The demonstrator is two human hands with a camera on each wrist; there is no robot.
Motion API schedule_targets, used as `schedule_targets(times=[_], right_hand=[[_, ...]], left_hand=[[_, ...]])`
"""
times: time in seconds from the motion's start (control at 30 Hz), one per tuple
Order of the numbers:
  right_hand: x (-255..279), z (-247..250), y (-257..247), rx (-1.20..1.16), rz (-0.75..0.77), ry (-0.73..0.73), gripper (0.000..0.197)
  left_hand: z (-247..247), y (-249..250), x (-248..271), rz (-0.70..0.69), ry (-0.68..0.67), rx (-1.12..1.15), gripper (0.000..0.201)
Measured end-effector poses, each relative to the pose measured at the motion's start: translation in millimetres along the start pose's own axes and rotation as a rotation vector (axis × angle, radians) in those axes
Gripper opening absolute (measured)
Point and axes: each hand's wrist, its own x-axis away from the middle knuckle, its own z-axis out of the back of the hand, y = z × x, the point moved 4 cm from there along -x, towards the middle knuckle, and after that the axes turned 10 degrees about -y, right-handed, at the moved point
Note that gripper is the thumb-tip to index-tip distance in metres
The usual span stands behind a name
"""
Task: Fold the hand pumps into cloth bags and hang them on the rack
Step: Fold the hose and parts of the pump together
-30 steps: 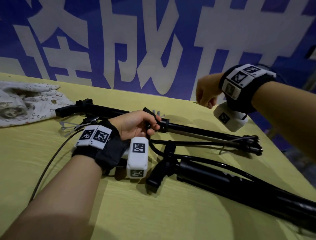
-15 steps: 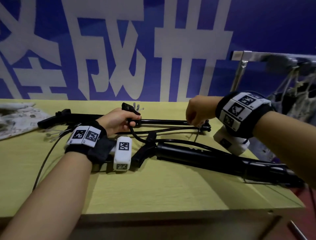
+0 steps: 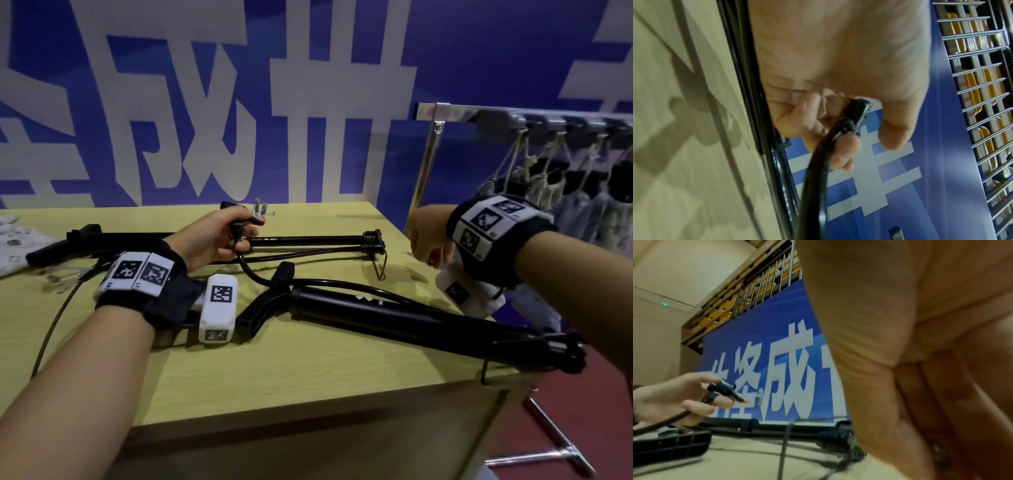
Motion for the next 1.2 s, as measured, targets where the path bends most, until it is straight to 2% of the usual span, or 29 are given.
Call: schedule_targets(times=[0.1, 0.2, 0.3, 0.47, 0.57, 0.63, 0.73, 0.83, 0.93, 1.07, 1.2], right_hand=[[-6.6, -9.5, -1.6, -0.008, -0.036, -0.093, 0.026], [-9.9, -10.8, -1.0, -0.011, -0.046, -0.104, 0.028], [-13.5, -14.6, 4.4, -0.012, -0.041, -0.108, 0.033], [-13.3, -16.0, 15.2, -0.145, -0.027, -0.104, 0.035], [-11.2, -10.5, 19.7, -0.251, 0.018, -0.074, 0.027], [-5.8, 0.1, 18.4, -0.399, 0.073, -0.019, 0.018], [15.6, 24.5, 3.4, -0.615, 0.23, 0.117, 0.009], [43.2, 42.1, -31.2, -0.812, 0.457, 0.205, 0.015], [53.9, 43.7, -77.5, -0.895, 0.639, 0.187, 0.02], [33.9, 34.0, -130.1, -0.932, 0.674, 0.254, 0.018], [18.9, 26.3, -141.6, -1.137, 0.717, 0.314, 0.017]], left_hand=[[1.6, 0.1, 0.2, -0.016, -0.005, 0.072, 0.051], [2.2, -1.2, -0.3, -0.009, -0.001, 0.091, 0.057], [1.6, -2.4, -2.0, -0.006, -0.009, 0.082, 0.055], [4.3, -4.3, -4.3, 0.002, 0.004, 0.079, 0.052], [3.8, -6.2, -4.6, 0.029, 0.026, 0.023, 0.035], [4.3, -6.4, -4.0, 0.034, 0.043, -0.033, 0.023], [5.3, -5.4, -4.4, 0.017, 0.075, -0.063, 0.024], [2.1, -0.8, -2.9, -0.017, 0.093, -0.098, 0.024], [-3.3, 1.7, -0.2, -0.006, 0.07, -0.083, 0.031], [-3.8, 5.1, 0.7, -0.036, 0.071, -0.08, 0.034], [-4.1, 7.5, 1.3, -0.072, 0.132, -0.171, 0.023]])
